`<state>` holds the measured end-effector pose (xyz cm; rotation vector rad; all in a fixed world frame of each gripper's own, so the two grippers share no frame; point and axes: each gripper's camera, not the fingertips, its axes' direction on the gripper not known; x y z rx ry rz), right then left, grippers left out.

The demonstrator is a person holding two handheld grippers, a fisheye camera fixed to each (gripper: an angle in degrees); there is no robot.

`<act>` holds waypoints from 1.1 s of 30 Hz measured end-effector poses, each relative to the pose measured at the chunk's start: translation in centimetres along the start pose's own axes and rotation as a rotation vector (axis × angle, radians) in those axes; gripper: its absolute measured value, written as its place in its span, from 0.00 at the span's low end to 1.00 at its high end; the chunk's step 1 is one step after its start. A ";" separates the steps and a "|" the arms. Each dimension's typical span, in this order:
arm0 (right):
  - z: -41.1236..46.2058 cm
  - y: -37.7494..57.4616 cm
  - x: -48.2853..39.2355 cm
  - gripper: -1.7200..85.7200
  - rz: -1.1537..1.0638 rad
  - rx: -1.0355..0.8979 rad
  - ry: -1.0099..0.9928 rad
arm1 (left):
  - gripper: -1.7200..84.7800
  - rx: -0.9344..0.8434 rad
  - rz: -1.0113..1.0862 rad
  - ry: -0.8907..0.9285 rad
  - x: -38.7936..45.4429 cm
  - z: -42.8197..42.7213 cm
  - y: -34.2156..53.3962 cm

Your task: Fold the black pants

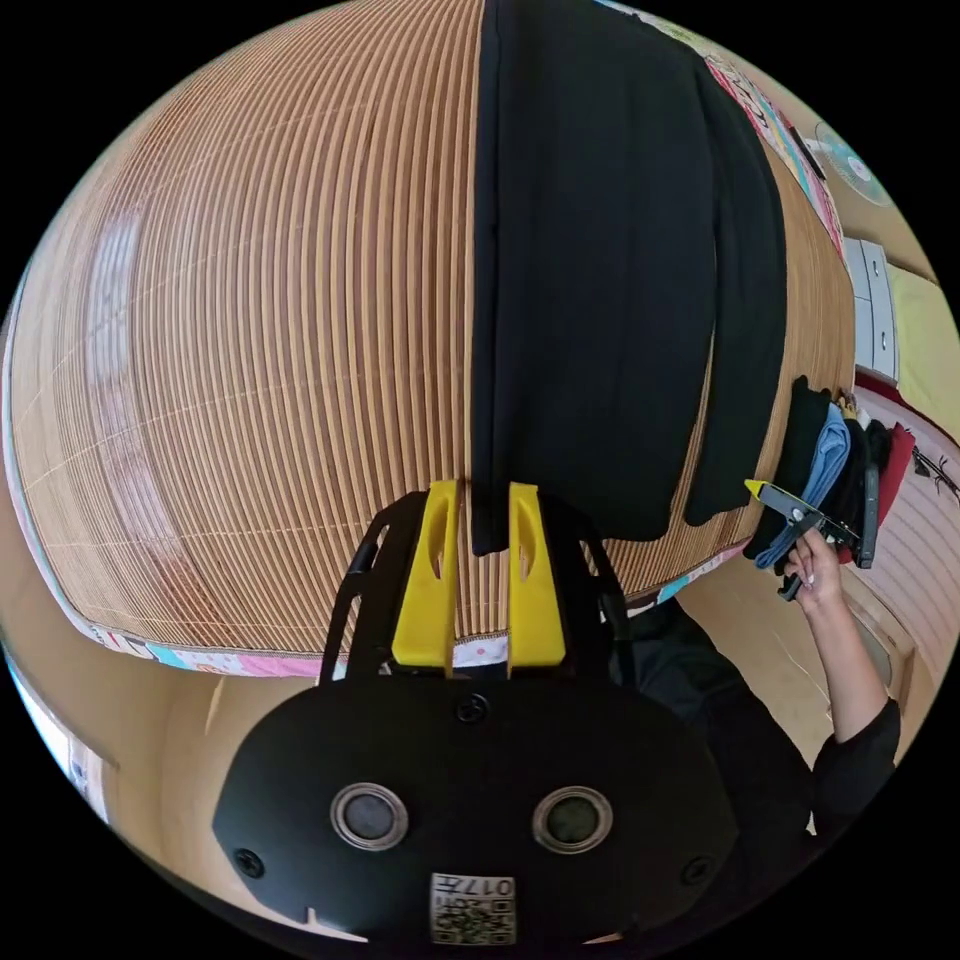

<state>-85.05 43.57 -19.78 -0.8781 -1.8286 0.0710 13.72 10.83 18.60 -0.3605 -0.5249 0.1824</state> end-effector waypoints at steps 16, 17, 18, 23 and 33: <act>5.5 13.9 4.0 0.04 -0.116 -0.073 0.116 | 0.08 -0.186 -0.130 0.069 -3.3 7.3 12.1; 5.3 14.9 4.9 0.04 -0.084 -0.056 0.079 | 0.09 -0.180 -0.154 0.076 -3.7 7.2 12.4; 4.5 15.9 5.7 0.04 -0.054 -0.013 0.026 | 0.11 -0.151 -0.188 0.103 -4.4 6.7 12.7; 0.5 20.1 6.7 0.04 -0.118 0.185 -0.236 | 0.12 0.026 -0.121 0.199 -2.8 2.3 11.3; -3.1 24.2 3.1 0.03 -0.541 0.335 -0.310 | 0.14 -0.144 0.466 0.258 17.3 1.9 6.8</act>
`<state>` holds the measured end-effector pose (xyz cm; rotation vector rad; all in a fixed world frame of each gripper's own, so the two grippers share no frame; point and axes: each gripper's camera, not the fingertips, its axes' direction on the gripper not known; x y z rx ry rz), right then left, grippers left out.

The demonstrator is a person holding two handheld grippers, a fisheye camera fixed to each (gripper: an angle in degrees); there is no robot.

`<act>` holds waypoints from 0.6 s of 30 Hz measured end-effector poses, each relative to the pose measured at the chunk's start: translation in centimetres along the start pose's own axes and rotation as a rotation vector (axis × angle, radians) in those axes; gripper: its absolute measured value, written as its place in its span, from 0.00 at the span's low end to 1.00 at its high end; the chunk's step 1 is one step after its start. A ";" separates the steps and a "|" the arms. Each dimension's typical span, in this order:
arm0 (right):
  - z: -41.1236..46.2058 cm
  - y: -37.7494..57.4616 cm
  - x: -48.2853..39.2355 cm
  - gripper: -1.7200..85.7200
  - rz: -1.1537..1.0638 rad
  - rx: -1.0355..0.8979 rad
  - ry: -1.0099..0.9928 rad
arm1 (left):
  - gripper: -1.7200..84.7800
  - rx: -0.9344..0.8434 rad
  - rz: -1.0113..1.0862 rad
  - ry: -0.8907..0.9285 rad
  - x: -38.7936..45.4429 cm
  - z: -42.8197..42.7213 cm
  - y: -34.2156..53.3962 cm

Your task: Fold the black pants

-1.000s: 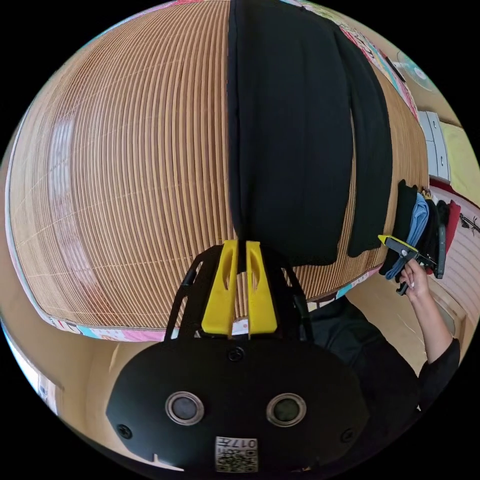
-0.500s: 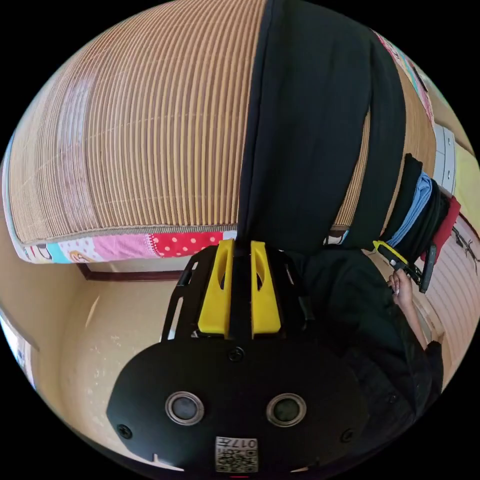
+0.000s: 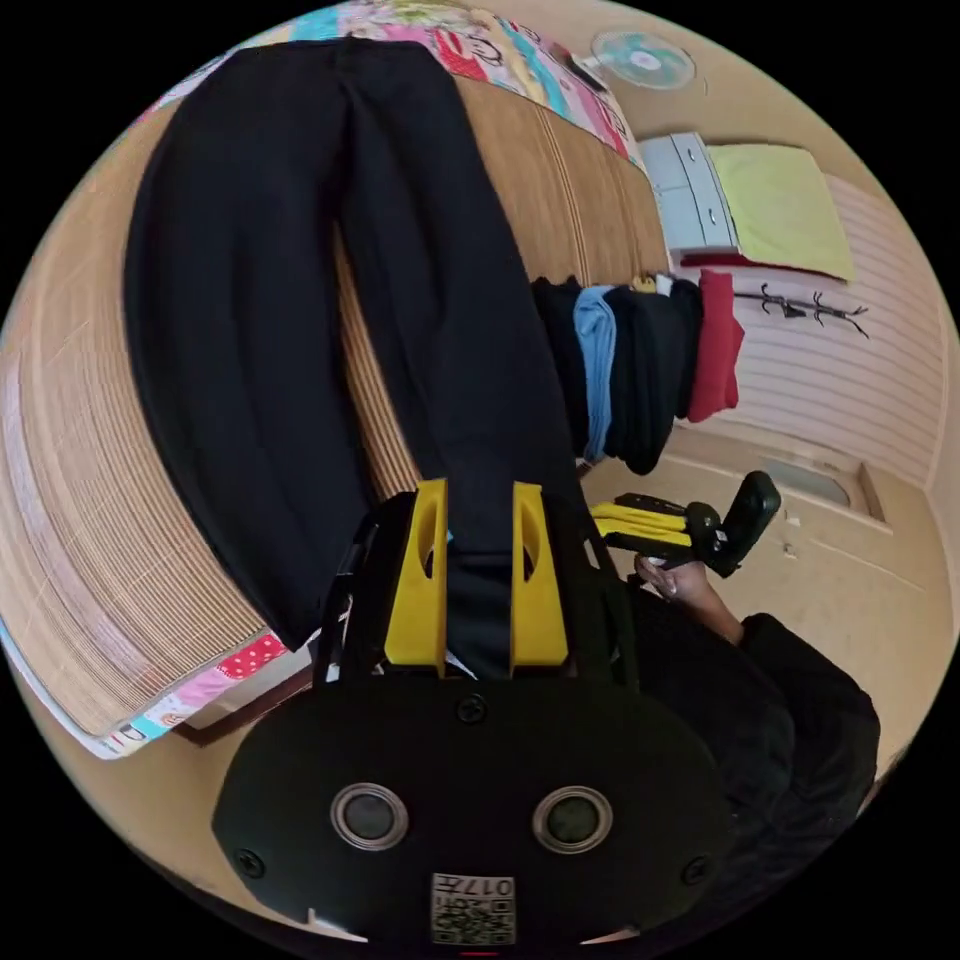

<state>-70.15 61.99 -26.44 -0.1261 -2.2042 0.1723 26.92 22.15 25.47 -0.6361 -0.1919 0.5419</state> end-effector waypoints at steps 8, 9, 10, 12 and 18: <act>1.0 -1.7 -2.2 0.04 -0.214 -0.083 0.055 | 0.16 -0.094 0.012 -0.320 4.3 4.7 -2.2; 1.3 -1.6 -2.2 0.04 -0.237 -0.102 0.078 | 0.15 -0.091 -0.009 -0.284 4.0 5.0 -1.9; 1.6 -1.6 -2.2 0.04 -0.244 -0.109 0.084 | 0.15 -0.054 -0.036 -0.236 3.7 4.7 -1.4; 2.2 -1.4 -1.4 0.04 -0.228 -0.118 0.064 | 0.14 0.044 -0.079 -0.186 3.3 3.8 -0.2; 2.2 -1.7 2.2 0.04 -0.153 -0.064 -0.126 | 0.17 0.028 -0.096 -0.146 2.5 4.6 1.2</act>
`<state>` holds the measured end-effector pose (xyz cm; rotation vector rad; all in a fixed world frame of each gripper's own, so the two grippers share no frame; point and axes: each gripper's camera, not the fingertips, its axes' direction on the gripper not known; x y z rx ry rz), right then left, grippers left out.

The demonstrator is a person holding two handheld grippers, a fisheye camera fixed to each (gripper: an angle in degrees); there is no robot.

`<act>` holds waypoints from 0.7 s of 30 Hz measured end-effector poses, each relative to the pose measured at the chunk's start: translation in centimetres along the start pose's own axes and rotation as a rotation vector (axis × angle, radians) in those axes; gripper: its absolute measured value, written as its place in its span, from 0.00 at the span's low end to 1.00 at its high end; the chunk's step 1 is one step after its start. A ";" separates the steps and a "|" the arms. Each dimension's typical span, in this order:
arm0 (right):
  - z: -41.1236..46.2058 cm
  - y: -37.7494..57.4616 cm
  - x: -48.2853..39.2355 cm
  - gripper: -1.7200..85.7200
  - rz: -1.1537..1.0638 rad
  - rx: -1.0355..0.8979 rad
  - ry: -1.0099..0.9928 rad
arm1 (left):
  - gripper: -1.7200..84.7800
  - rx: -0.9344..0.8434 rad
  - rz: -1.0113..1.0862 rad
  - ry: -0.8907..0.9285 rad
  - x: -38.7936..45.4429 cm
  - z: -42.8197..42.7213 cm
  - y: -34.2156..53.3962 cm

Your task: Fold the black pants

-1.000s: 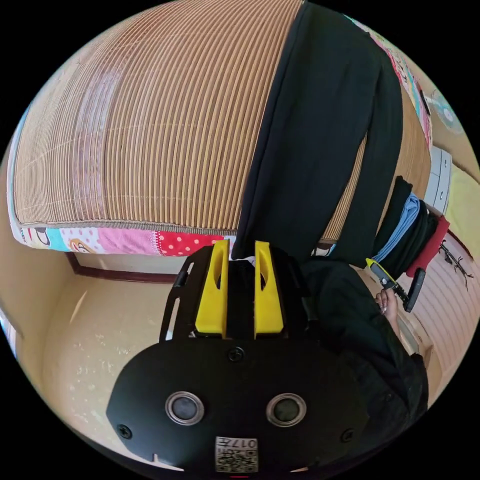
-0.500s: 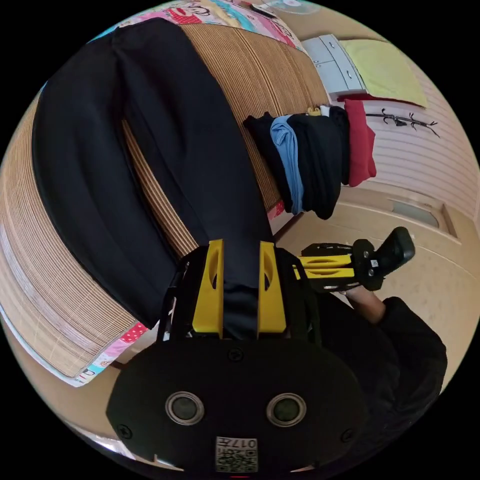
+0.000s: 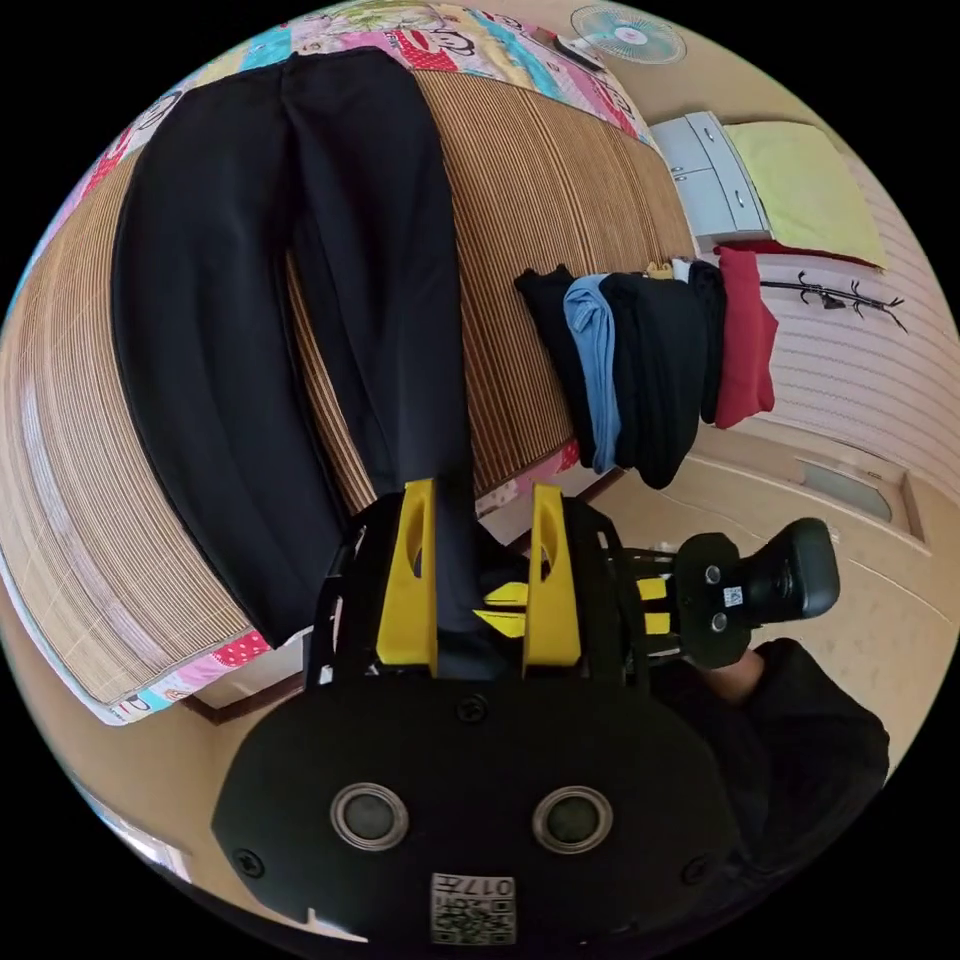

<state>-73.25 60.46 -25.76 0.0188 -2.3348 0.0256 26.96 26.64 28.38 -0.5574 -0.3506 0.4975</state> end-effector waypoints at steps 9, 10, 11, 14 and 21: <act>0.5 -1.0 6.7 0.05 -0.041 -0.115 -0.234 | 0.05 -0.040 0.005 -0.017 -1.8 2.2 2.3; 0.4 -1.0 7.4 0.05 -0.046 -0.126 -0.268 | 0.04 -0.052 -0.039 0.005 -2.8 2.5 2.6; 0.2 -1.0 9.1 0.05 -0.054 -0.148 -0.347 | 0.04 -0.045 -0.059 0.011 -3.2 2.5 2.9; -0.6 -1.8 13.9 0.07 -0.011 -0.243 -0.410 | 0.03 -0.001 -0.105 0.061 -5.1 2.7 3.9; -6.8 -12.0 28.4 0.11 0.207 -0.062 -0.320 | 0.02 0.071 -0.229 0.227 -9.0 2.8 5.8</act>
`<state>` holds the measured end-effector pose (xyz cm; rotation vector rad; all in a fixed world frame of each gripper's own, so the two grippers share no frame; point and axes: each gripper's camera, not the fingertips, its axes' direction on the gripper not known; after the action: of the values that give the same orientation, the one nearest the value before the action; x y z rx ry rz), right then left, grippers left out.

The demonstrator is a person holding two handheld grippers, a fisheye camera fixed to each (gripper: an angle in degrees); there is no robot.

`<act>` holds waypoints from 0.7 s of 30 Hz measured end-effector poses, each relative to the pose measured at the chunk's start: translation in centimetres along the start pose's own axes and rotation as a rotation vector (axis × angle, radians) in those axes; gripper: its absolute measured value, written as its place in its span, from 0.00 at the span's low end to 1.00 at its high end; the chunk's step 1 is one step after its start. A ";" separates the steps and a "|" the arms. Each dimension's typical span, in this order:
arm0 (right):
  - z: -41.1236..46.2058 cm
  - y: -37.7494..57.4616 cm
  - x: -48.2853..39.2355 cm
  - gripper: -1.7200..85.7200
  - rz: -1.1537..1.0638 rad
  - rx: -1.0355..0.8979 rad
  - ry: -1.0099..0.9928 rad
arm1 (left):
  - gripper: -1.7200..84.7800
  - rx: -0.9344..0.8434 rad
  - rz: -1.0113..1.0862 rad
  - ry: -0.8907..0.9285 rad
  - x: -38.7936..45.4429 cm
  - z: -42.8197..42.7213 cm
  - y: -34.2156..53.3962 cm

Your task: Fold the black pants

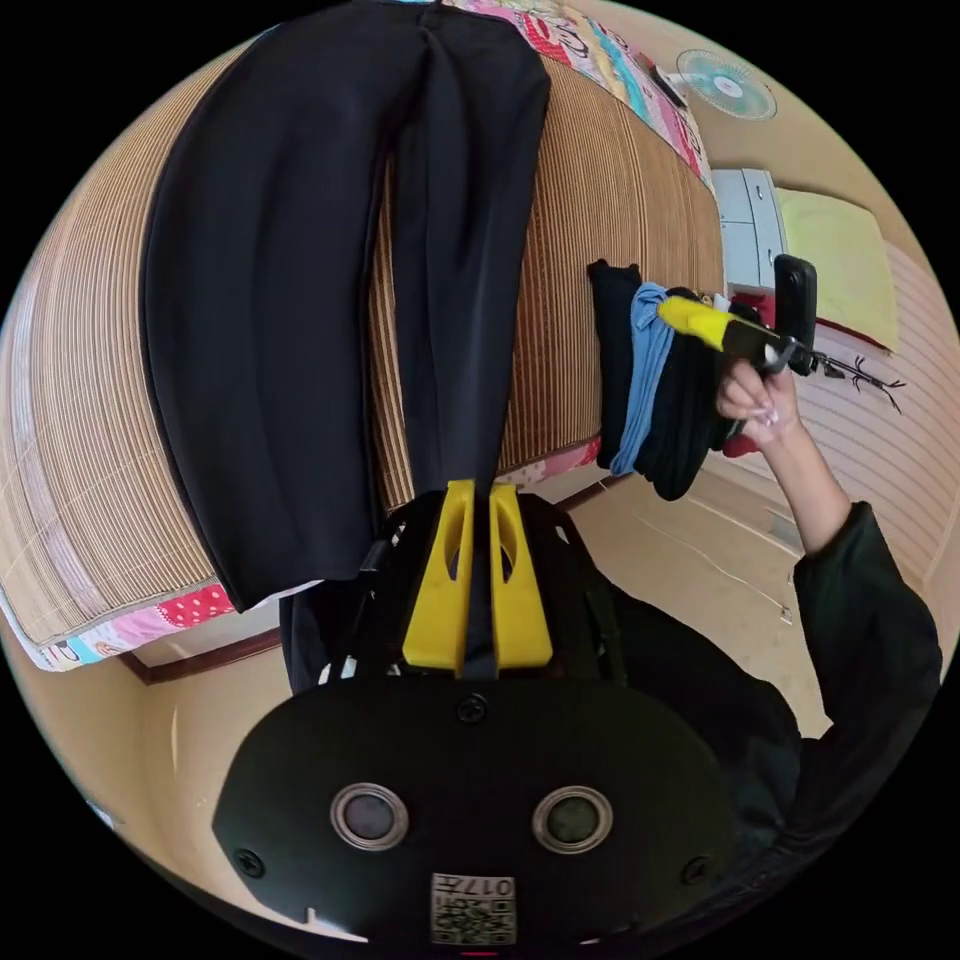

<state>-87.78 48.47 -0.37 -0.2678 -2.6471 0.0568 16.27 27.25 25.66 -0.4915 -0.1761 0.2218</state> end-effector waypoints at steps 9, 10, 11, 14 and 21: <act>-6.4 -18.0 18.2 0.15 0.425 0.524 -0.055 | 0.02 0.108 -0.184 0.255 -5.7 0.6 2.3; -6.5 -19.3 18.5 0.16 0.417 0.549 -0.042 | 0.02 0.116 -0.190 0.278 -6.3 0.7 2.5; -6.5 -22.0 19.1 0.16 0.403 0.594 -0.014 | 0.02 0.121 -0.191 0.287 -6.6 0.7 2.6; -5.2 -28.2 20.6 0.18 0.402 0.650 0.036 | 0.02 0.152 -0.184 0.331 -7.9 0.6 3.3; -0.5 -36.5 22.4 0.12 0.438 0.722 0.240 | 0.02 0.235 -0.190 0.474 -11.5 1.0 5.4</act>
<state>-113.46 17.18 13.45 -0.5492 -2.1133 1.0212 4.10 29.45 22.59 -0.2796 0.2636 -0.0638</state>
